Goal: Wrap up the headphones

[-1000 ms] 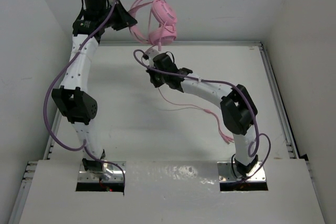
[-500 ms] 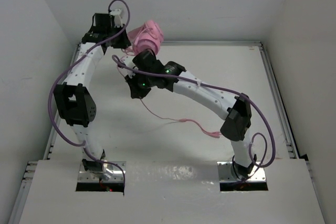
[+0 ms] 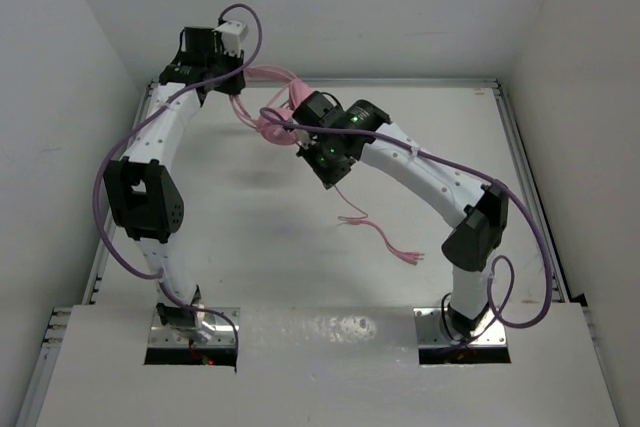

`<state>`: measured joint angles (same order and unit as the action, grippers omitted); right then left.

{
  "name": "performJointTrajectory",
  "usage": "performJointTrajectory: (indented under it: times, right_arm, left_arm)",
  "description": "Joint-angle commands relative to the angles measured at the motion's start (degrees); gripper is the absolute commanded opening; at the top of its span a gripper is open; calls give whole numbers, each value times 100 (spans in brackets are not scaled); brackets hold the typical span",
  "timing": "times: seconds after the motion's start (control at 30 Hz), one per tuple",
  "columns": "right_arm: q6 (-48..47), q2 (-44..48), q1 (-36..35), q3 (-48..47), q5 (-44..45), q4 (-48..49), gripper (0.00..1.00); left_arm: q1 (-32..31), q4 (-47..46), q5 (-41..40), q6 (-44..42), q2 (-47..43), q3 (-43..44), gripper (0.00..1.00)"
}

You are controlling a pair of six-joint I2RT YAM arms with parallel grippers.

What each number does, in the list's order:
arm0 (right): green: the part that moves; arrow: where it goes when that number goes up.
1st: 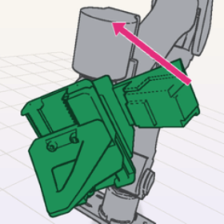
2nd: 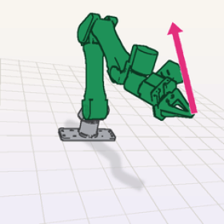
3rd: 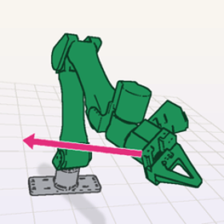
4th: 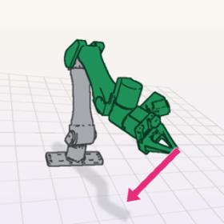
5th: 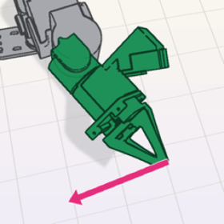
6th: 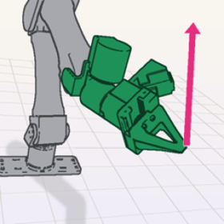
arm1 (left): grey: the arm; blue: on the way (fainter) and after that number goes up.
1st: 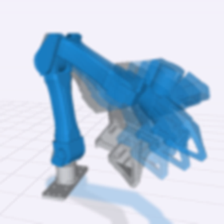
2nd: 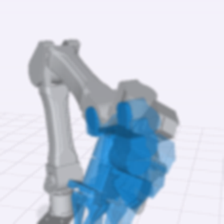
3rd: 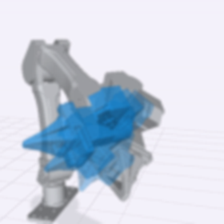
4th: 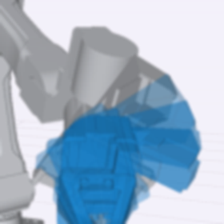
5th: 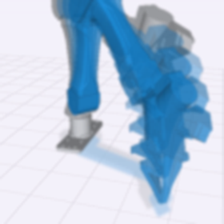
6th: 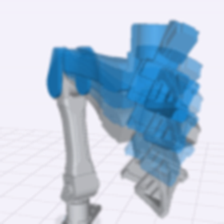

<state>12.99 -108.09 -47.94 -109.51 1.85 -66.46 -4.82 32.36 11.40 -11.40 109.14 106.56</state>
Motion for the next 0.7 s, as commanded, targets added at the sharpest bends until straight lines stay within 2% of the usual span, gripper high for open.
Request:
performJointTrajectory:
  times: [0.0,0.1,0.2,0.27,0.37,0.47,0.57,0.67]
  right_arm:
    - [63,246,-5,-699,1263,-401,0]
    - [-173,79,4,-1508,2063,-727,0]
    - [-611,183,144,-1565,2661,-353,0]
    - [-998,359,303,-1459,2689,69,0]
    - [-1638,491,347,-1257,2891,1262,0]
    - [-1905,465,531,-1108,2848,2211,0]
    - [-1924,281,760,-1255,2778,2768,0]
    - [-1775,-97,1128,-1581,2619,2910,0]
  left_arm:
    - [-28,-476,460,-81,-244,295,0]
    - [-72,-380,407,-467,-297,155,0]
    - [-98,-160,626,-661,-341,93,0]
    - [-116,24,933,-855,-341,75,0]
    - [-151,279,1408,-961,-332,145,0]
    - [-274,674,1847,-1241,-367,268,0]
    - [-327,921,2296,-1418,-402,251,0]
    - [-353,1088,2463,-1427,-464,251,0]
